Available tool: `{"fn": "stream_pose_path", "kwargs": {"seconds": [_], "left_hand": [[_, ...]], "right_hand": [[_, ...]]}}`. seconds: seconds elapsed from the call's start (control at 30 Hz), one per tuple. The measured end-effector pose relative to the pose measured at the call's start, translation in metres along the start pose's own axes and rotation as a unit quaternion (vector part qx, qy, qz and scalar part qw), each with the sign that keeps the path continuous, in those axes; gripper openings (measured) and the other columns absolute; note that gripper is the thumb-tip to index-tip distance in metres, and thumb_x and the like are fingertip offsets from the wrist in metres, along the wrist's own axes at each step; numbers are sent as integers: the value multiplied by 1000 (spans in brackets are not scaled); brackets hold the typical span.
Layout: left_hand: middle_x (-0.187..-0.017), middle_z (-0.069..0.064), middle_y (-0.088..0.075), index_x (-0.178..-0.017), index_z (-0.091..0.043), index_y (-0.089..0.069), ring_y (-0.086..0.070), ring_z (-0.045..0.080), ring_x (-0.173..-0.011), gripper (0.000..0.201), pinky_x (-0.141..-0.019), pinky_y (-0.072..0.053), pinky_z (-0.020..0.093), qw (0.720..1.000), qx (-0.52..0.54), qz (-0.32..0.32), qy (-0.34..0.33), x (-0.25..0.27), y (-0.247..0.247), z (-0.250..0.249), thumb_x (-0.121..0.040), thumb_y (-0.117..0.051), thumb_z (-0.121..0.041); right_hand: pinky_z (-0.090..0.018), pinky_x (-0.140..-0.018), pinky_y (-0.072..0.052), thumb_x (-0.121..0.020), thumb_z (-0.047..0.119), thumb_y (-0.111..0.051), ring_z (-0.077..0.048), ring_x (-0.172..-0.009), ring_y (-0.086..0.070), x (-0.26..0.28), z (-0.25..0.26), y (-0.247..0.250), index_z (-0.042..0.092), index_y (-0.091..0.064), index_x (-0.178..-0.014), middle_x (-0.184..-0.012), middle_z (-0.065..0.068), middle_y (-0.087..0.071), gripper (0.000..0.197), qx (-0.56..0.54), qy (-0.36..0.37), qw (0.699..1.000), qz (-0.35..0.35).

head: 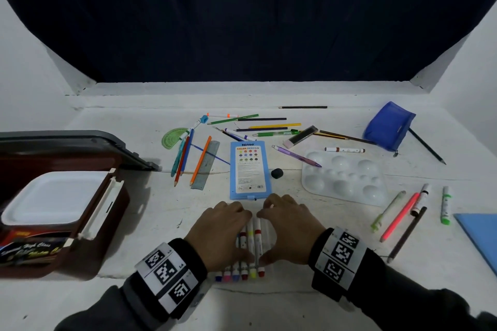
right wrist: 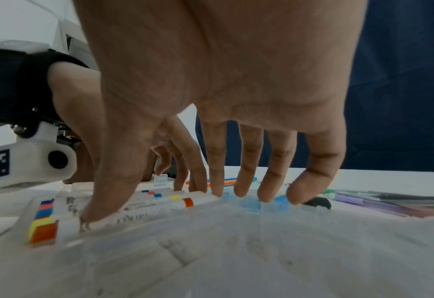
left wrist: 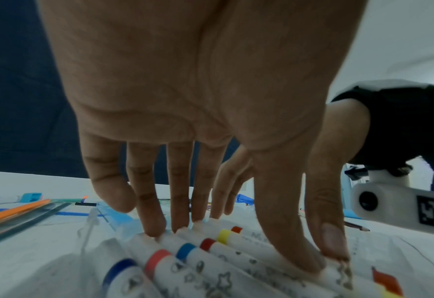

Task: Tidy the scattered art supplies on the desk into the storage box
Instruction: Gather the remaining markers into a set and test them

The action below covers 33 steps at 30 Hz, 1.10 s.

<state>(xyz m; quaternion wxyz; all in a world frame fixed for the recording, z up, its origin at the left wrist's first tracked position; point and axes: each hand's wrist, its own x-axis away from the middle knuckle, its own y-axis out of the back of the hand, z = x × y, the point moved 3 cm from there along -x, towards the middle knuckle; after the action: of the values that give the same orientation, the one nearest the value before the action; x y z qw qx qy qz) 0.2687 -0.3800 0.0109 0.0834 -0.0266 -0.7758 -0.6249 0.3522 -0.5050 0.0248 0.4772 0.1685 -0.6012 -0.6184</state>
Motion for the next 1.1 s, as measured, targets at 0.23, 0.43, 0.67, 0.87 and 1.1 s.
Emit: {"fn": "stream_pose_path", "kwargs": {"seconds": [0.23, 0.43, 0.67, 0.87, 1.1], "left_hand": [[-136, -3, -52, -136, -27, -46, -49, 16, -119, 79, -105, -39, 34, 998, -36, 46, 15, -8, -1, -2, -73, -70, -68], [-135, -5, -52, -136, -30, -47, -50, 14, -119, 82, -105, -34, 30, 998, -33, 49, 36, -10, 4, -2, -70, -71, -71], [-126, -5, -56, -129, -28, -53, -55, 15, -111, 82, -99, -40, 28, 997, -36, 62, 30, -18, 9, -2, -63, -76, -71], [-123, -7, -56, -128, -30, -54, -53, 12, -109, 69, -95, -42, 27, 997, 11, 75, 16, -21, 13, 7, -71, -75, -64], [-92, -15, -61, -107, -34, -64, -60, 4, -80, 21, -73, -47, 19, 965, 201, -167, 7, -64, 63, 35, -87, -72, -37]], "right_hand": [[-46, -100, -43, -61, 64, -78, -26, -120, -42, -13, 5, -5, 25, -41, -132, -132, -4, -42, 89, 42, -14, 999, -17], [-47, -99, -43, -58, 65, -80, -25, -119, -40, -15, 3, -3, 28, -43, -130, -129, 0, -43, 89, 48, -7, 999, -17], [-47, -97, -43, -55, 68, -79, -23, -115, -38, -17, 0, -2, 30, -47, -123, -123, 2, -42, 84, 57, 2, 998, -10], [-42, -95, -44, -67, 62, -76, -16, -109, -45, -15, -11, 8, 30, -52, -120, -118, 4, -50, 66, 7, 23, 999, -22], [-25, -70, -52, -87, 31, -65, -5, -77, -58, -20, -79, 59, 30, -56, -108, -86, 11, -62, 23, -129, -41, 953, -271]]}}
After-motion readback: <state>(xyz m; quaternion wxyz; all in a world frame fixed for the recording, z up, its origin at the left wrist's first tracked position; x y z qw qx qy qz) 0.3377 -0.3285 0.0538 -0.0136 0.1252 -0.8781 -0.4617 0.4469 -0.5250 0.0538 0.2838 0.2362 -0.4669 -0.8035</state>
